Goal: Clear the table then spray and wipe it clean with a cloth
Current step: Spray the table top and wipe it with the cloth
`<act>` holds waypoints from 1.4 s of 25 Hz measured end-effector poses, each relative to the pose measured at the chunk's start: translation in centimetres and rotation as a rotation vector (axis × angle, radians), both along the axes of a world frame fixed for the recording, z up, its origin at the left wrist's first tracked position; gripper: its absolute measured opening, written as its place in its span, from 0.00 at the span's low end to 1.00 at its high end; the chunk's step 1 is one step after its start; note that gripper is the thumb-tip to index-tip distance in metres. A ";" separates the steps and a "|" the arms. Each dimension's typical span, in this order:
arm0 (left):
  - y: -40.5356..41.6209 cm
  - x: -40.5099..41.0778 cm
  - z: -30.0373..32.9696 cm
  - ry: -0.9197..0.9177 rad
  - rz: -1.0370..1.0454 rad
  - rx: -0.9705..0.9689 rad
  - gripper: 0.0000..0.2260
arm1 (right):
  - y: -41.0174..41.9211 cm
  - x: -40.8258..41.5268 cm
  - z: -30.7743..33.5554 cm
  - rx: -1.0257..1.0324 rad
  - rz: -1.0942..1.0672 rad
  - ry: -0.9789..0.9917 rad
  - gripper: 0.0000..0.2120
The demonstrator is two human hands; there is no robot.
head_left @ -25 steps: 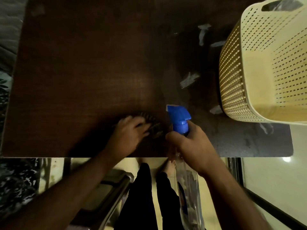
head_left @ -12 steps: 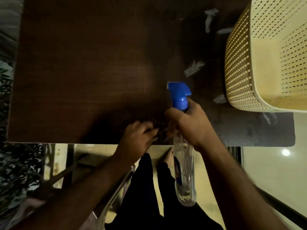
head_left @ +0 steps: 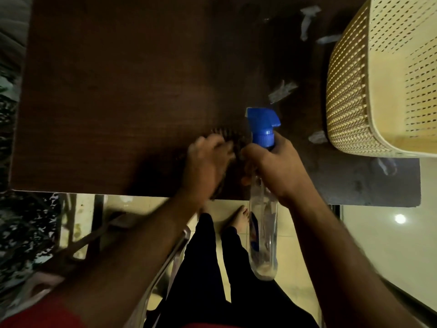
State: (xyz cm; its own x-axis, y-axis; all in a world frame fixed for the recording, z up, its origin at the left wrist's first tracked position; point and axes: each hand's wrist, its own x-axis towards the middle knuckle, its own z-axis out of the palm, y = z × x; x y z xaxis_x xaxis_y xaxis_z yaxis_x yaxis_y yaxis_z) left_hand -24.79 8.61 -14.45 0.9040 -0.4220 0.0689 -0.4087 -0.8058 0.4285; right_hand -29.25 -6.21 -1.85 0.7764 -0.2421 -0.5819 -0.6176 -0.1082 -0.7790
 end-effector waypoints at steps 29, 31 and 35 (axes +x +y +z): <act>-2.8 -3.6 10.9 0.394 0.122 -0.351 0.14 | -4.8 -6.3 10.0 -0.380 -0.150 -0.513 0.13; -3.9 -3.4 10.5 0.427 0.140 -0.329 0.14 | -5.7 -6.9 10.0 -0.389 -0.136 -0.485 0.15; -5.9 -4.2 9.8 0.482 0.196 -0.248 0.18 | -7.4 -8.1 9.3 -0.351 -0.084 -0.412 0.14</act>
